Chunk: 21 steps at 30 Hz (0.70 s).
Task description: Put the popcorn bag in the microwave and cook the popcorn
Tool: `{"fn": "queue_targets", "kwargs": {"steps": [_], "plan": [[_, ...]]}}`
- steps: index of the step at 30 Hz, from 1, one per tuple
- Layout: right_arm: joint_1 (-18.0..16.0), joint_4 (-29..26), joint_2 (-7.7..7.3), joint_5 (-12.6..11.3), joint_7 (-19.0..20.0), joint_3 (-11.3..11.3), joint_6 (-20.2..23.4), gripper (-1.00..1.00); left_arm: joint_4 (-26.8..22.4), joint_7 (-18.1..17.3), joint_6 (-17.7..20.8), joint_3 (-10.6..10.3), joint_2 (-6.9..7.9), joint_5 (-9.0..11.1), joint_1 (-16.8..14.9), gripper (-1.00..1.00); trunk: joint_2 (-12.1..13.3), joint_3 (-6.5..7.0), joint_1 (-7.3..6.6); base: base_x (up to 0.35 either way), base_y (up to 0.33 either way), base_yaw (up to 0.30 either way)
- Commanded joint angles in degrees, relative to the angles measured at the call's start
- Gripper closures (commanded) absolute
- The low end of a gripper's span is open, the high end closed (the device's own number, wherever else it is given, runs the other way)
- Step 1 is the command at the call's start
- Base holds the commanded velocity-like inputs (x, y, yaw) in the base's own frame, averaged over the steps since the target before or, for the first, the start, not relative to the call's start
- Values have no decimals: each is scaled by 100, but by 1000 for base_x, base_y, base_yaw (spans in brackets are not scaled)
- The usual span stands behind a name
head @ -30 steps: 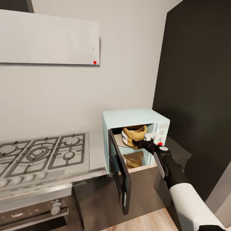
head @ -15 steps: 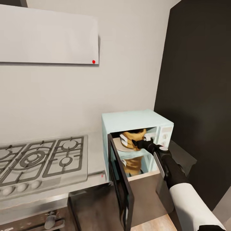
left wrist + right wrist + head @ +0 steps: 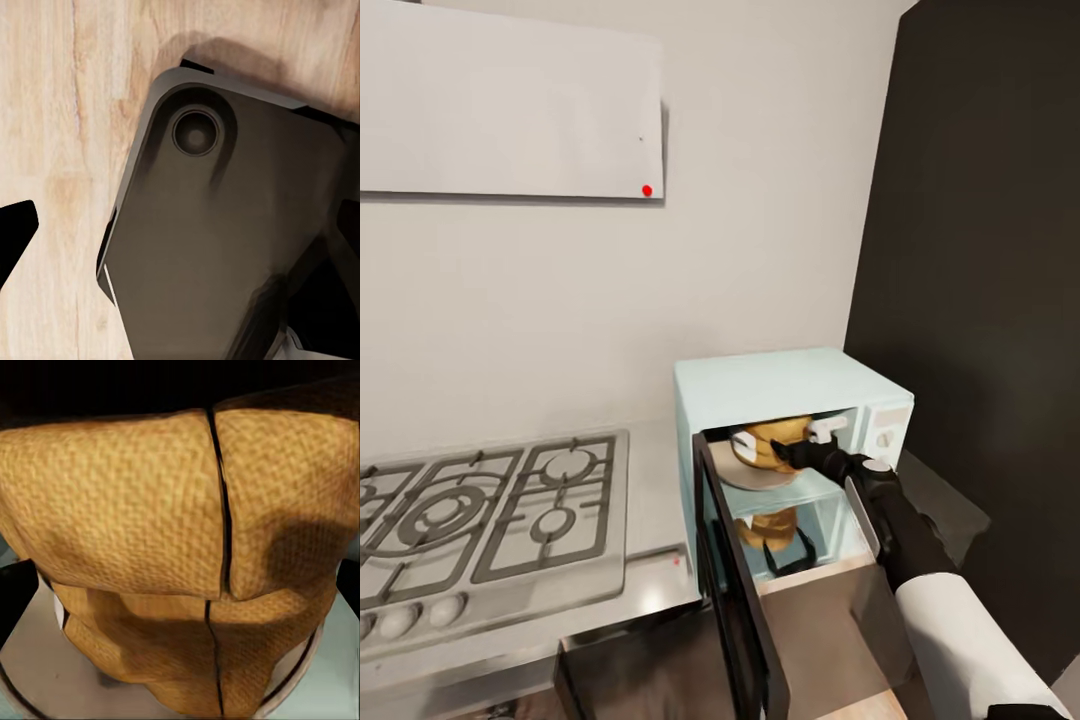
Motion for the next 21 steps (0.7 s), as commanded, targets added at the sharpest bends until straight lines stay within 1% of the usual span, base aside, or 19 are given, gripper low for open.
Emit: {"fn": "queue_targets", "kwargs": {"steps": [1,5,7,21], "plan": [[-39,-15,188,-13,115,30,28,-100,-4,6,-7,28,-1,-4,-2,-100,0,-5,4,127,0,0],[-39,-14,183,-13,196,29,29,-100,-4,5,-13,28,-1,-4,-2,-100,0,-5,4,30,0,0],[-39,-14,178,-13,200,29,29,-100,-4,7,-13,28,-1,-4,0,-100,0,-5,4,-105,0,0],[-39,-14,148,-5,203,29,29,-100,-4,14,-16,28,-10,-4,1,-100,0,-5,4,-308,0,0]]}}
